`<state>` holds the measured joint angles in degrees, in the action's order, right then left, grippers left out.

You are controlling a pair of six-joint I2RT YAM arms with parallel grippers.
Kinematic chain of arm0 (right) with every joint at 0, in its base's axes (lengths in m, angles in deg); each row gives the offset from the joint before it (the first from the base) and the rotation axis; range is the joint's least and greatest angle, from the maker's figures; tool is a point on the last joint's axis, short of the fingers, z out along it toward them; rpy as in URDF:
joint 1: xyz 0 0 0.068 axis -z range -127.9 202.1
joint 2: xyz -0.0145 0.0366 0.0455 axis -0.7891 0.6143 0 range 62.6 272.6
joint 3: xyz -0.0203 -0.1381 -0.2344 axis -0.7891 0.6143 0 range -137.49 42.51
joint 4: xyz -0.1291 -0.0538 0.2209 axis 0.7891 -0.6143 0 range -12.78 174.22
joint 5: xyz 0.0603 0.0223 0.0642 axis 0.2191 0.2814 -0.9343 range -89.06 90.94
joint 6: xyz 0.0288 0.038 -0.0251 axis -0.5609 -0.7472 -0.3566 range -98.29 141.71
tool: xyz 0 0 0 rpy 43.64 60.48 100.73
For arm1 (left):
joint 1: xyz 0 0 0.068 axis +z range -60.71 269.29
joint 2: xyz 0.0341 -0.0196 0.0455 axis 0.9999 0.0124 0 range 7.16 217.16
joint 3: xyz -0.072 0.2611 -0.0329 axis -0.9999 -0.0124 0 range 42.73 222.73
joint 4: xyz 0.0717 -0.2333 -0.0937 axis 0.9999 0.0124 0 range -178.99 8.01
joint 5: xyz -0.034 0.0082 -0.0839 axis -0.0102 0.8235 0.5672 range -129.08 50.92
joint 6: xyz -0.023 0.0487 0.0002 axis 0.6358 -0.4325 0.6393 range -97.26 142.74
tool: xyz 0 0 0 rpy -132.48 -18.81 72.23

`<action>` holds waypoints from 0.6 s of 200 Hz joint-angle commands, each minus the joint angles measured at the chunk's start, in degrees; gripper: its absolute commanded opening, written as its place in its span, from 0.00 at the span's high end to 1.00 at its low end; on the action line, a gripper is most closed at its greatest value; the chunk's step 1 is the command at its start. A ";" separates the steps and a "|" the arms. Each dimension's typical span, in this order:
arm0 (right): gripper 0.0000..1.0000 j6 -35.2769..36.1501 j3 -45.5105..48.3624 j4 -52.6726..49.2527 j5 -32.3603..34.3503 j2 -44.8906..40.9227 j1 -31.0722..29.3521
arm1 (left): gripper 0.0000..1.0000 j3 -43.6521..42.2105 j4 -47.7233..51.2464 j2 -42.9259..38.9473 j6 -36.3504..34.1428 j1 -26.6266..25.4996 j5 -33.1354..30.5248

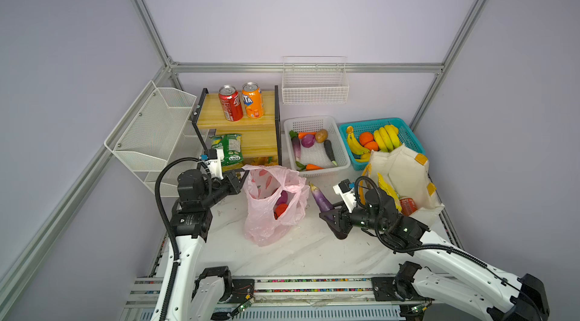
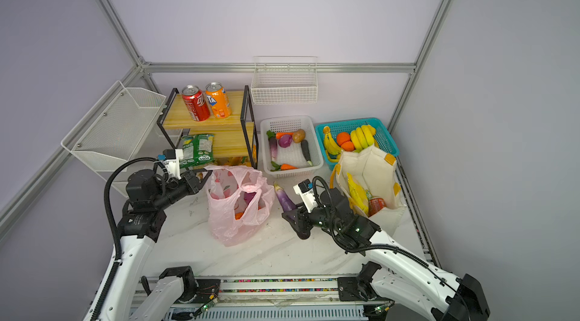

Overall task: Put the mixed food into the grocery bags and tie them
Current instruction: 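Lift the eggplant with the right gripper and carry it to the pink bag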

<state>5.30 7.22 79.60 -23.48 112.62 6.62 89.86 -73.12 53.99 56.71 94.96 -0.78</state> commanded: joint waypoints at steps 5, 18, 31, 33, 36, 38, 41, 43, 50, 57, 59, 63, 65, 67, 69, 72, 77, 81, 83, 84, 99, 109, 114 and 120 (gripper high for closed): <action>0.77 -2.91 1.46 -1.62 0.52 -4.26 -0.93 | 1.00 -1.78 -2.06 -0.16 1.21 0.32 0.01; 0.77 -2.99 2.30 -0.77 -1.52 -5.55 -1.34 | 1.00 -1.73 -1.99 0.02 1.30 0.30 0.18; 0.77 -2.64 2.65 -0.22 -3.48 -5.85 -1.94 | 1.00 -1.56 -1.99 0.02 1.31 0.32 0.36; 0.77 -2.57 2.72 -0.08 -3.75 -5.82 -2.11 | 1.00 -1.55 -1.99 0.02 1.39 0.31 0.36; 0.77 -2.51 2.67 0.13 -4.14 -5.69 -2.29 | 1.00 -1.60 -1.99 0.02 1.43 0.31 0.37; 0.77 -2.39 2.64 0.27 -4.31 -5.60 -2.44 | 1.00 -1.61 -1.99 0.02 1.44 0.30 0.41; 0.77 -2.10 2.57 0.38 -4.80 -5.37 -2.61 | 1.00 -1.60 -1.99 -0.03 1.38 0.32 0.45; 0.77 -1.95 2.59 0.46 -5.03 -5.24 -2.74 | 1.00 -1.58 -1.99 -0.06 1.36 0.31 0.45; 0.77 -1.63 2.43 0.89 -5.53 -4.69 -3.23 | 1.00 -1.59 -2.00 -0.05 1.29 0.30 0.40; 0.77 -1.39 2.44 1.77 -5.87 -4.13 -3.75 | 1.00 -1.68 -1.99 -0.14 1.32 0.31 0.37; 0.77 -1.29 2.38 1.95 -5.94 -3.85 -3.88 | 1.00 -1.69 -1.99 -0.15 1.28 0.30 0.37; 0.77 -0.90 2.15 2.16 -6.05 -3.31 -4.18 | 1.00 -1.69 -1.99 -0.14 1.42 0.30 0.43; 0.77 -0.71 2.00 2.29 -6.15 -3.03 -4.29 | 1.00 -1.69 -2.04 -0.15 1.44 0.30 0.38; 0.77 -0.49 1.85 2.44 -6.20 -2.66 -4.43 | 1.00 -1.74 -1.98 -0.16 1.38 0.30 0.44; 0.77 -0.37 1.70 2.54 -6.30 -2.36 -4.51 | 1.00 -1.73 -1.99 -0.16 1.43 0.30 0.45; 0.77 -0.05 1.45 2.70 -6.19 -1.78 -4.79 | 1.00 -1.72 -2.01 -0.16 1.36 0.30 0.53; 0.77 0.35 0.92 2.84 -5.76 -0.88 -5.03 | 1.00 -1.77 -1.99 -0.11 1.35 0.30 0.54; 0.77 0.68 0.41 2.85 -4.95 -0.02 -5.13 | 1.00 -1.80 -1.99 -0.16 1.35 0.33 0.61; 0.77 0.81 0.03 2.80 -4.54 0.43 -5.13 | 1.00 -1.81 -1.99 -0.16 1.29 0.31 0.63; 0.77 0.91 -0.14 2.83 -4.30 0.69 -5.14 | 1.00 -1.84 -1.99 -0.16 1.32 0.31 0.63; 0.77 3.10 -3.27 3.15 -4.28 4.76 -5.13 | 1.00 -1.79 -1.99 -0.11 1.24 0.30 0.88; 0.78 4.16 -5.91 3.54 -4.57 7.50 -5.14 | 1.00 -1.84 -1.98 -0.20 1.19 0.30 1.13; 0.78 4.80 -7.25 3.69 -4.62 8.84 -5.17 | 1.00 -1.87 -1.91 -0.19 1.18 0.32 1.24; 0.78 5.77 -8.90 3.59 -5.19 10.18 -5.23 | 1.00 -1.86 -1.90 -0.20 1.09 0.30 1.33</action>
<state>6.96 4.49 80.14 -27.55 119.07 1.71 89.86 -73.12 54.19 57.65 94.96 -0.69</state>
